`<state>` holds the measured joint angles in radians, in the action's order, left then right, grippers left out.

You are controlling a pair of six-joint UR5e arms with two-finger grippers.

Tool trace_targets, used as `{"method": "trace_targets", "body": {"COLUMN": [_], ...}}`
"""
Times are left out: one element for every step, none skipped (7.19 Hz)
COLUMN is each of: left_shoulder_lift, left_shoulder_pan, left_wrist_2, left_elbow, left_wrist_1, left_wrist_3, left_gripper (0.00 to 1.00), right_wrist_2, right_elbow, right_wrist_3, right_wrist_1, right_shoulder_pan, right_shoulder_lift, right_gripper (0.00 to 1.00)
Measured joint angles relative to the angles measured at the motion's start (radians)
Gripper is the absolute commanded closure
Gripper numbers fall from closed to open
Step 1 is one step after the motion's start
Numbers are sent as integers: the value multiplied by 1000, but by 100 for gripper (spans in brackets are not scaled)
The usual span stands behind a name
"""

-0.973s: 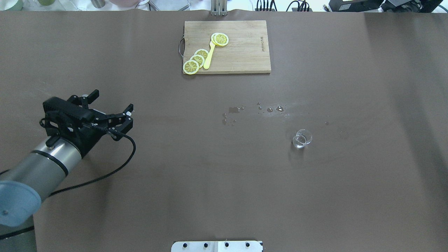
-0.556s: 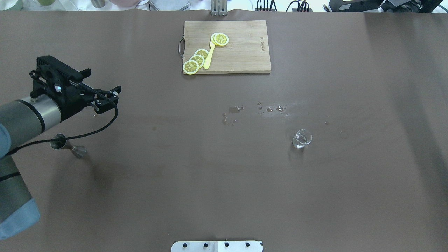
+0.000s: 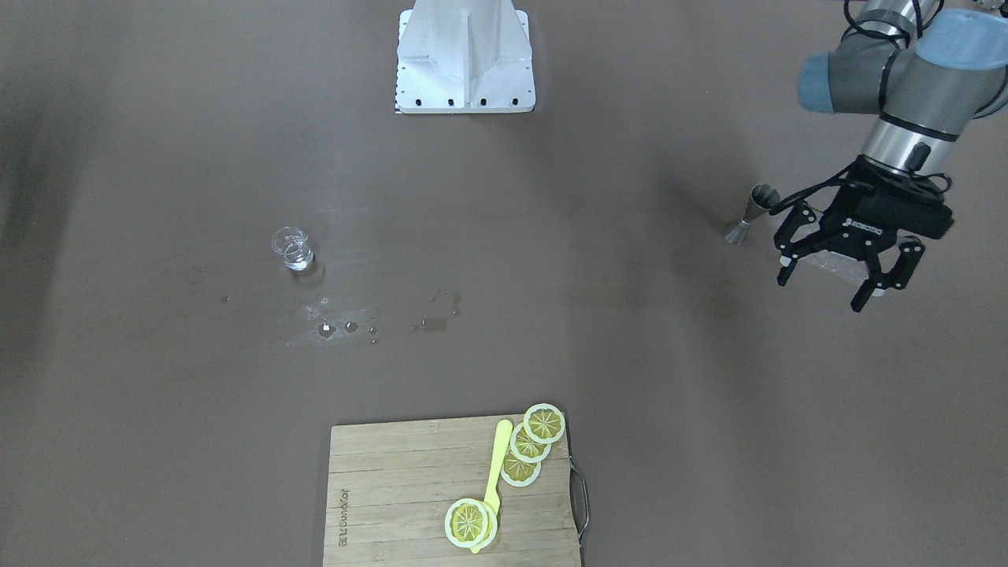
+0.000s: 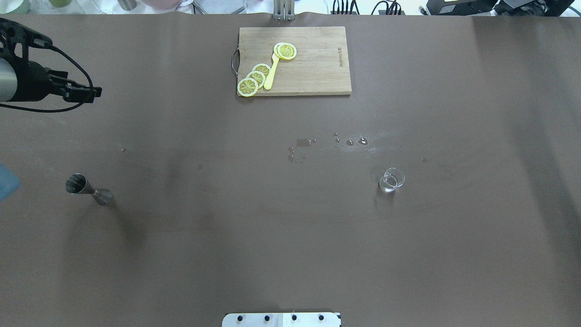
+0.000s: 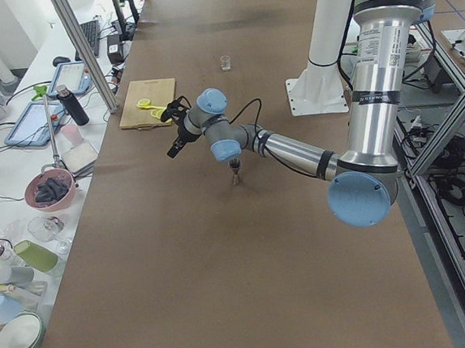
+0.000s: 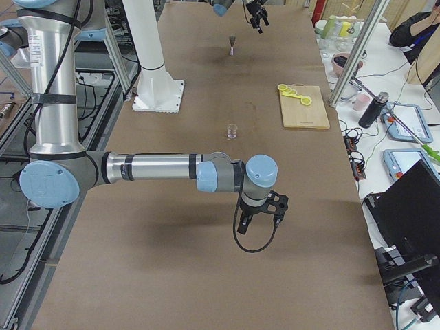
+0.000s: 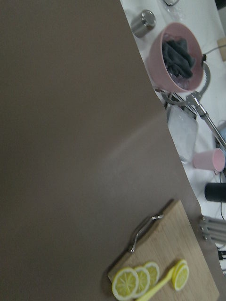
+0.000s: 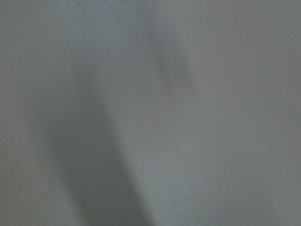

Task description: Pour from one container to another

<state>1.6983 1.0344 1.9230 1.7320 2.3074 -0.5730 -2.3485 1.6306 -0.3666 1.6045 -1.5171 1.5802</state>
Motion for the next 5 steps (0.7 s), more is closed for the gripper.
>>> {"method": "trace_targets", "body": {"left_shoulder_lift": [2, 5, 6, 4, -7], "left_shoulder_pan": [77, 155, 211, 257, 302], "left_wrist_2": [63, 136, 184, 213, 245], "left_elbow": [-50, -105, -141, -160, -167], "left_wrist_1": [-88, -192, -296, -397, -492], "left_wrist_3": [0, 1, 1, 1, 1], "left_gripper": [2, 2, 2, 2, 2], "right_wrist_2": [0, 0, 0, 0, 0], "right_elbow": [0, 0, 0, 0, 0], "right_wrist_3": [0, 0, 0, 0, 0], "right_wrist_1": [0, 0, 0, 0, 0], "right_shoulder_pan": [0, 0, 0, 0, 0], "right_shoulder_lift": [0, 0, 0, 0, -1], "right_gripper": [0, 0, 0, 0, 0]}}
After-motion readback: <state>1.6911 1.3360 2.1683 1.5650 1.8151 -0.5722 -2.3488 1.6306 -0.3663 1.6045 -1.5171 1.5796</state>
